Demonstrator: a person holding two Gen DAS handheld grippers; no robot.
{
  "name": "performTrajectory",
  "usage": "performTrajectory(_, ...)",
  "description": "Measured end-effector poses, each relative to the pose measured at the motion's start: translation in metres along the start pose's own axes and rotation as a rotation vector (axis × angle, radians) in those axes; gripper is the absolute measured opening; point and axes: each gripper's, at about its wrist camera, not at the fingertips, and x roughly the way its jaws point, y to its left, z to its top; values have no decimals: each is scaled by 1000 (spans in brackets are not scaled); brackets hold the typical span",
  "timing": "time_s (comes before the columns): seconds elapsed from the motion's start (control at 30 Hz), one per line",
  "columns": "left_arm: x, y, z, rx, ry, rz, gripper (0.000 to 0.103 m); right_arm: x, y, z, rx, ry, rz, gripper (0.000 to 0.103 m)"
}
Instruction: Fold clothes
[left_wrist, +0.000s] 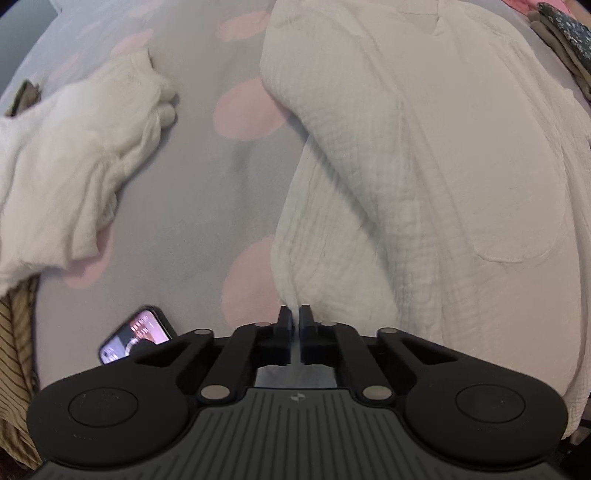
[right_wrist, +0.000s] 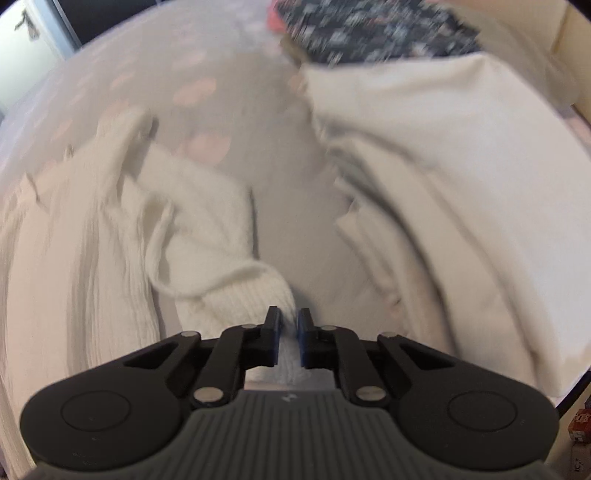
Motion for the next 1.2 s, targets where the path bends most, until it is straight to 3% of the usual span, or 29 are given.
performTrajectory(0.13, -37, 23, 8, -106, -112, -12, 0, -34, 5, 4, -43, -166, -1, 9)
performTrajectory(0.3, -89, 61, 22, -309, -305, -4, 0, -66, 38, -10, -251, -296, 136, 9)
performTrajectory(0.37, -105, 77, 25, -387, -377, 10, 0, -70, 57, -21, -369, -289, 211, 9)
performTrajectory(0.47, -123, 98, 28, -495, -467, 41, 0, -58, 85, -42, -540, -221, 238, 9)
performTrajectory(0.57, -120, 117, 27, -576, -484, 71, 0, -42, 113, -64, -707, -143, 247, 10)
performTrajectory(0.63, -119, 126, 25, -614, -479, 88, 0, -34, 122, -74, -787, -113, 238, 18)
performTrajectory(0.8, -118, 137, 20, -660, -477, 111, 0, -30, 92, -49, -551, -115, 271, 37)
performTrajectory(0.93, -117, 140, 20, -676, -475, 121, 0, -28, 64, -24, -327, -121, 301, 37)
performTrajectory(1.13, -114, 133, 31, -651, -471, 129, 0, 14, 45, -16, -200, -4, 102, 36)
performTrajectory(1.2, -111, 131, 34, -644, -462, 134, 0, 26, 39, -17, -160, 41, 98, 36)
